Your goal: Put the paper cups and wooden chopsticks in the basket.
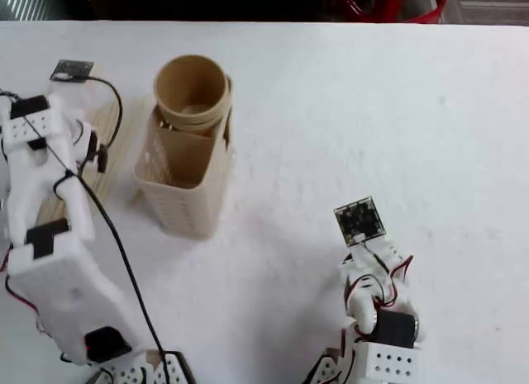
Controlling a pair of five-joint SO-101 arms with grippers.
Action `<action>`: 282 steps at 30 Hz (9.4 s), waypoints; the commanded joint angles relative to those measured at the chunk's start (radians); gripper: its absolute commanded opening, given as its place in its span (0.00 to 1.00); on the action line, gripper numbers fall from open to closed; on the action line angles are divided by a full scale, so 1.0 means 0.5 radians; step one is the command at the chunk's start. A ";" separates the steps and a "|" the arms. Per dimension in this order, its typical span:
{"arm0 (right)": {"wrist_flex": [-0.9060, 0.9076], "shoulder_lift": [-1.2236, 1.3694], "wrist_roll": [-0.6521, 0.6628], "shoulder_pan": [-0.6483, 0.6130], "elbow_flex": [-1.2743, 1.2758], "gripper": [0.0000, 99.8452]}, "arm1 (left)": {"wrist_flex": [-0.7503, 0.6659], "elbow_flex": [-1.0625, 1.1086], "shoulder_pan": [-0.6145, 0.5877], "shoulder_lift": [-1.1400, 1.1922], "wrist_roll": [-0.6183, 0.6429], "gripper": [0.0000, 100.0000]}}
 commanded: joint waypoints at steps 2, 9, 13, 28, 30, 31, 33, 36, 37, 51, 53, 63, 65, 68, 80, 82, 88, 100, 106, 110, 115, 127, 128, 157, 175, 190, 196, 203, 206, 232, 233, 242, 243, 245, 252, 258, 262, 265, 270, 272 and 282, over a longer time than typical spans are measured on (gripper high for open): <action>0.041 -0.005 0.028 0.005 0.018 0.02 | 0.123 -0.454 0.008 0.296 0.012 0.17; 0.293 -0.017 0.021 -0.008 0.018 0.02 | 0.203 -0.770 0.044 0.483 -0.006 0.17; 0.293 -0.017 0.021 -0.008 0.018 0.02 | 0.353 -0.810 0.124 0.483 -0.224 0.17; 0.290 -0.005 0.015 -0.008 0.018 0.02 | 0.408 -0.798 0.109 0.508 -0.341 0.17; 0.290 -0.005 0.015 -0.008 0.018 0.02 | 0.408 -0.795 0.109 0.508 -0.344 0.17; 0.290 -0.005 0.015 -0.008 0.018 0.02 | 0.405 -0.795 0.109 0.508 -0.344 0.17; 0.293 -0.011 0.015 -0.008 0.018 0.02 | 0.374 -0.795 0.106 0.508 -0.344 0.17; 0.293 -0.014 0.015 -0.008 0.018 0.02 | 0.328 -0.804 0.063 0.542 -0.344 0.17; 0.293 -0.014 0.015 -0.008 0.018 0.02 | 0.325 -0.813 0.060 0.572 -0.368 0.17; 0.293 -0.014 0.015 -0.011 0.018 0.02 | 0.255 -0.816 0.041 0.858 -0.479 0.12; 0.293 -0.014 0.015 -0.011 0.018 0.02 | 0.255 -0.816 0.041 0.858 -0.479 0.10; 0.293 -0.014 0.015 -0.011 0.018 0.02 | 0.273 -0.813 0.020 0.873 -0.482 0.09; 0.296 -0.017 0.015 -0.011 0.018 0.02 | 0.276 -0.810 0.020 0.858 -0.482 0.06; 0.296 -0.017 0.015 -0.011 0.018 0.02 | 0.353 -0.816 0.029 0.852 -0.479 0.02; 0.296 -0.017 0.015 -0.011 0.018 0.02 | 0.694 -1.059 0.005 0.769 -0.298 0.02; 0.296 -0.017 0.015 -0.011 0.018 0.02 | 0.779 -1.175 0.002 0.723 -0.279 0.02; 0.296 -0.017 0.015 -0.011 0.018 0.02 | 0.865 -1.396 -0.017 0.563 -0.178 0.02; 0.296 -0.020 0.015 -0.011 0.018 0.02 | 0.878 -1.289 -0.020 0.216 -0.153 0.02; 0.296 -0.020 0.015 -0.011 0.018 0.02 | 0.868 -0.982 -0.008 -0.078 -0.138 0.02; 0.293 -0.020 0.015 -0.011 0.018 0.02 | 0.865 -0.783 0.026 -0.342 -0.123 0.02; 0.293 -0.020 0.015 -0.011 0.018 0.02 | 0.694 -0.393 0.091 -0.934 -0.009 0.02; 0.296 -0.020 0.015 -0.011 0.018 0.02 | -0.328 1.200 0.542 -2.613 0.199 0.02; 0.296 -0.020 0.015 -0.011 0.018 0.02 | -0.390 1.274 0.572 -2.681 0.218 0.02; 0.296 -0.020 0.015 -0.011 0.018 0.02 | -1.639 2.234 1.321 -2.908 0.402 0.02; 0.296 -0.020 0.015 -0.002 0.018 0.02 | -1.768 2.584 1.143 -3.153 0.393 0.15; 0.296 -0.020 0.015 -0.002 0.018 0.02 | -1.771 2.498 1.134 -3.156 0.387 0.12; 0.296 -0.020 0.015 -0.002 0.018 0.02 | -1.617 2.176 1.115 -3.156 0.387 0.12; 0.296 -0.020 0.015 -0.008 0.018 0.02 | -1.393 2.059 1.112 -3.150 0.384 0.12; 0.296 -0.020 0.015 -0.008 0.018 0.02 | -1.366 2.139 1.109 -3.153 0.316 0.12; 0.296 -0.020 0.015 0.002 0.018 0.02 | -1.381 2.400 1.112 -3.153 0.157 0.02; 0.296 -0.020 0.015 0.002 0.018 0.02 | -1.396 2.384 1.112 -3.156 0.157 0.02; 0.296 -0.020 0.015 0.002 0.018 0.02 | -1.614 2.035 1.131 -3.141 0.178 0.02; 0.296 -0.020 0.015 0.002 0.018 0.02 | -1.660 2.028 1.131 -3.141 0.178 0.02; 0.296 -0.020 0.015 0.002 0.018 0.02 | -1.743 2.031 1.131 -3.141 0.169 0.02; 0.296 -0.020 0.015 0.002 0.018 0.02 | -2.099 2.194 1.171 -3.138 0.175 0.02; 0.296 -0.020 0.015 -0.005 0.018 0.02 | -2.348 2.387 1.367 -3.138 0.175 0.03; 0.296 -0.020 0.015 -0.005 0.018 0.02 | -2.421 2.415 1.398 -3.119 0.175 0.03; 0.296 -0.020 0.015 -0.005 0.018 0.02 | -2.458 2.360 1.389 -2.978 0.175 0.03; 0.296 -0.020 0.015 0.002 0.018 0.02 | -2.507 2.268 1.389 -2.727 0.236 0.03; 0.296 -0.020 0.015 0.002 0.018 0.02 | -2.565 2.240 1.389 -2.711 0.261 0.03; 0.296 -0.020 0.015 0.002 0.018 0.02 | -2.437 2.203 1.425 -2.708 0.264 0.03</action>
